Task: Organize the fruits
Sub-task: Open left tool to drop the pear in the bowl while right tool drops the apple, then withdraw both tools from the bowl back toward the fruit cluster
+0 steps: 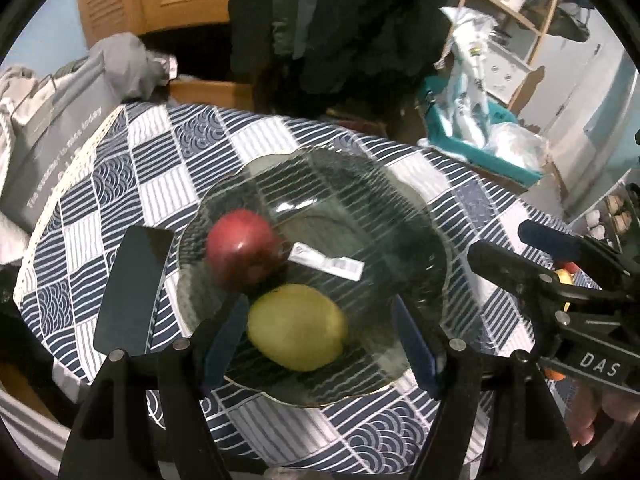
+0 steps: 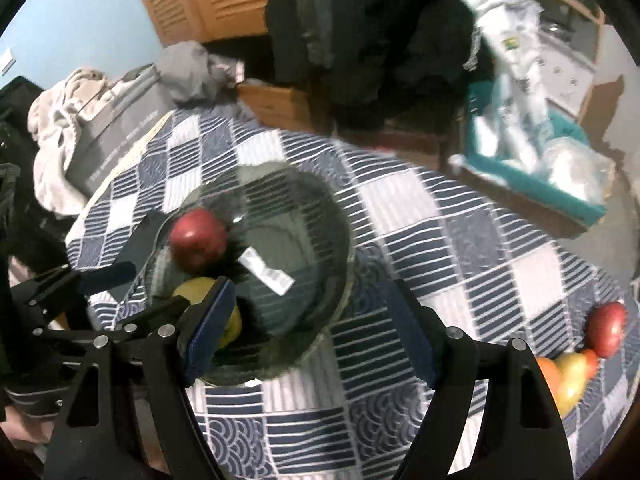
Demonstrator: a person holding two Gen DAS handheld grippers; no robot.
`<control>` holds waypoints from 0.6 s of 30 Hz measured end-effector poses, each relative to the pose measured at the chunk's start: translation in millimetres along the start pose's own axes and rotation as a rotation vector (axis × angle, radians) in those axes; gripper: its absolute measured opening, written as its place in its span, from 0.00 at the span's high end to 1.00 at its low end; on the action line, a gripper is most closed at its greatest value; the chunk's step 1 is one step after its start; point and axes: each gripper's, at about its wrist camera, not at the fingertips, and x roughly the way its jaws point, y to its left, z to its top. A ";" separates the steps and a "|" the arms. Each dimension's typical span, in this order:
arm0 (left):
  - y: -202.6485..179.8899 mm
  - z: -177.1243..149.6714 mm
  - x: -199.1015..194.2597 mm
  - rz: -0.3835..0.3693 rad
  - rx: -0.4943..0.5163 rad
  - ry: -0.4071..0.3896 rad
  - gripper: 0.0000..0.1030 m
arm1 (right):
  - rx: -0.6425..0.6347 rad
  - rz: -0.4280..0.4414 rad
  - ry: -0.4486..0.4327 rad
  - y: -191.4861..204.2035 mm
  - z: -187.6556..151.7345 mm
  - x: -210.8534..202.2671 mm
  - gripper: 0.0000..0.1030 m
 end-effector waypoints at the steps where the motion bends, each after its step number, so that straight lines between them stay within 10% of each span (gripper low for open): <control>1: -3.5 0.7 -2.9 -0.005 0.005 -0.006 0.27 | 0.004 -0.019 -0.010 -3.0 -0.5 -5.5 0.23; 18: -69.6 9.2 -51.9 -0.114 0.106 -0.121 0.22 | 0.083 -0.199 -0.141 -54.4 -19.0 -94.7 0.23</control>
